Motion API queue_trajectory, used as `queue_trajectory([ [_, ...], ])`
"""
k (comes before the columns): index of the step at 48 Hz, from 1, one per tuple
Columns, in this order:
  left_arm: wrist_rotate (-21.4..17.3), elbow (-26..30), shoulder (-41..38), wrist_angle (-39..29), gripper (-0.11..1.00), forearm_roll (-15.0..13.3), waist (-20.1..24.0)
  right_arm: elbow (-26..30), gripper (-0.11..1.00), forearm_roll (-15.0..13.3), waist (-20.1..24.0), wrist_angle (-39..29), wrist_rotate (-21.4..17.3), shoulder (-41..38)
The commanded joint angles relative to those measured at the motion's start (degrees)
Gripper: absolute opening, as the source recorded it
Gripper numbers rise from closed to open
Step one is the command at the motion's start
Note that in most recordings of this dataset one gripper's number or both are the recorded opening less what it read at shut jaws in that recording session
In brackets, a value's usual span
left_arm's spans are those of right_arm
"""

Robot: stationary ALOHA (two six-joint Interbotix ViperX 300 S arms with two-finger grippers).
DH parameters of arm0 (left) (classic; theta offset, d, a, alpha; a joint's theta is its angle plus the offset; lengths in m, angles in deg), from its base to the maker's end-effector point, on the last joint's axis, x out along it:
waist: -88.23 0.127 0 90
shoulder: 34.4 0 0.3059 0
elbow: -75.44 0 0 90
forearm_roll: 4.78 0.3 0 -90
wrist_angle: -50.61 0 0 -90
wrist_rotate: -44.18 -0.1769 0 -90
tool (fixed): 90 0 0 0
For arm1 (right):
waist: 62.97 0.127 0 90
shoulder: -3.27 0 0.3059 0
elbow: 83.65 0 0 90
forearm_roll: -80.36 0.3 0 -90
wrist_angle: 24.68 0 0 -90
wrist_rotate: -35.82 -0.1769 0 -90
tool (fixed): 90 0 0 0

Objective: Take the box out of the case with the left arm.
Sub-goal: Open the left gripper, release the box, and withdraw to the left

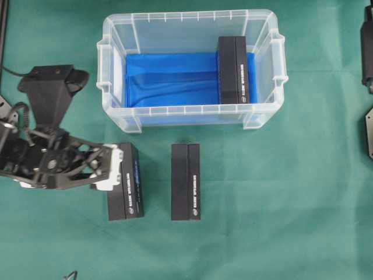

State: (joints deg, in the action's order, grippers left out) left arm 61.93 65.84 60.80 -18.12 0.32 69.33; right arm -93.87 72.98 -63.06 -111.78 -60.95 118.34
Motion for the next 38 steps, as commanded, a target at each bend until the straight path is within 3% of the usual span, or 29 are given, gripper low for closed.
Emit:
queue_trajectory([
  [1,0.18,-1.32,2.99,0.0,0.9,-0.18,-1.05,0.53,0.0,-0.09,0.0,0.26,-0.09,0.18],
  [20,1.58,-8.88,10.9,-5.54,0.9,-0.53,-3.25,0.62,0.0,-0.09,0.0,0.18,-0.09,0.18],
  [38,2.11,-8.17,10.11,-5.8,0.9,0.0,0.44,0.53,0.0,0.0,0.0,0.09,-0.18,0.18],
])
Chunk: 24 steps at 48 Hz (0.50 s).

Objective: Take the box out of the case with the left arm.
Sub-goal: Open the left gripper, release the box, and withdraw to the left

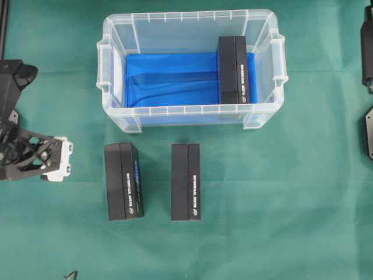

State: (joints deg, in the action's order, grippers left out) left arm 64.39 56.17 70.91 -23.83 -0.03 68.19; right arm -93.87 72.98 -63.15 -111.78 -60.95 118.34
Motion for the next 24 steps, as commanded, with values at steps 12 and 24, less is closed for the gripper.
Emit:
queue_trajectory([
  [12,-9.05,1.14,1.23,-0.44,0.89,0.53,11.34,0.53,0.0,-0.09,0.09,0.0,-0.18,0.18],
  [24,-22.94,0.53,3.08,0.0,0.87,0.18,25.84,0.0,0.0,-0.18,0.09,0.09,-0.18,-0.09],
])
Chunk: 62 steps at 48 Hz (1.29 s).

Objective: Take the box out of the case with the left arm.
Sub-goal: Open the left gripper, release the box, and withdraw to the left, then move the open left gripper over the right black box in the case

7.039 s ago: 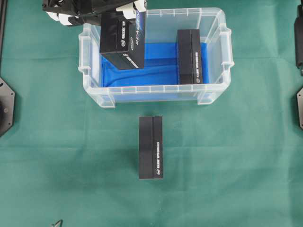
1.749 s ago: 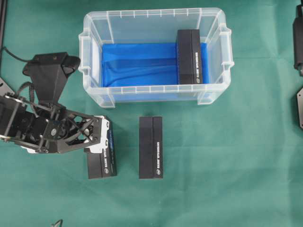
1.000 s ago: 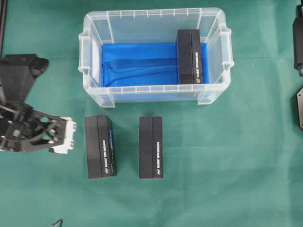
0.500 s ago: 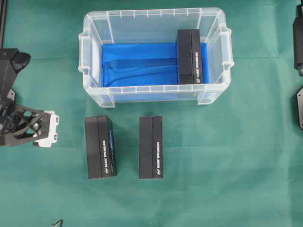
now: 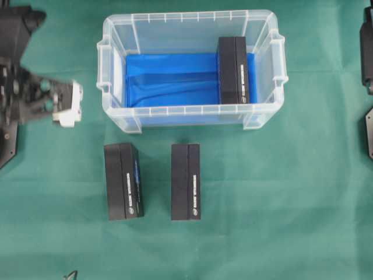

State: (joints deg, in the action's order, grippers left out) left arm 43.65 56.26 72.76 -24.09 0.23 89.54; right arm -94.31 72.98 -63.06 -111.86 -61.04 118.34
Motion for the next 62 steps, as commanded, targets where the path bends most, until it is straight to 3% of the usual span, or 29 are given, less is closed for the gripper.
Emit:
queue_trajectory([
  [1,-3.16,0.44,1.23,0.26,0.87,-0.09,5.45,0.35,0.0,-0.18,-0.09,0.18,-0.09,-0.09],
  [10,-10.63,0.88,1.58,0.53,0.87,-0.62,11.87,0.26,0.0,-0.18,0.0,0.18,-0.09,-0.18],
  [20,-13.62,0.79,1.67,0.53,0.87,-0.62,14.77,0.26,0.0,-0.26,0.0,0.18,-0.09,-0.26],
  [62,-13.71,4.31,-2.55,3.69,0.87,-1.32,14.59,0.18,0.0,-0.18,-0.09,0.18,-0.09,0.09],
])
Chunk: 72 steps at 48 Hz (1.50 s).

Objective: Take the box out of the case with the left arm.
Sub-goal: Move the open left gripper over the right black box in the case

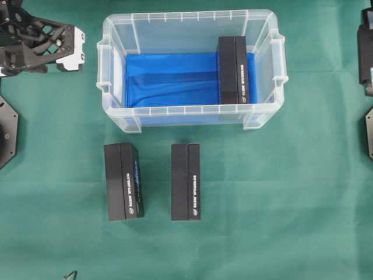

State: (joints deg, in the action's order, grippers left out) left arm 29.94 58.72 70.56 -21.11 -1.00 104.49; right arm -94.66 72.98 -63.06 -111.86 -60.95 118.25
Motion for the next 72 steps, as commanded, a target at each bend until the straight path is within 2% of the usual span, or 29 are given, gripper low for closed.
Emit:
queue_trajectory([
  [1,0.0,2.2,-0.7,0.88,0.87,-0.09,-0.44,0.53,0.0,-0.18,0.0,0.18,-0.18,0.26],
  [17,0.09,10.63,-8.96,1.41,0.87,-0.09,-2.2,0.53,0.0,-0.18,0.0,0.26,-0.18,0.62],
  [32,-0.26,23.99,-20.65,1.41,0.87,-0.09,-2.55,0.44,0.0,-0.18,0.0,0.35,-0.18,0.62],
  [43,-3.87,34.28,-28.83,1.05,0.87,-0.09,-2.9,0.44,0.0,-0.18,-0.09,0.35,-0.18,0.62],
  [56,-4.04,45.18,-37.71,0.79,0.87,-0.09,-3.08,0.35,0.0,-0.18,0.0,0.44,0.0,0.62],
  [65,-4.83,53.35,-44.74,-0.7,0.87,-1.05,-3.87,0.35,0.0,-0.18,0.0,0.35,0.09,0.62],
  [72,-6.94,59.5,-49.75,-2.2,0.87,-1.93,-4.48,0.35,0.0,-0.18,-0.09,0.35,0.09,0.62],
])
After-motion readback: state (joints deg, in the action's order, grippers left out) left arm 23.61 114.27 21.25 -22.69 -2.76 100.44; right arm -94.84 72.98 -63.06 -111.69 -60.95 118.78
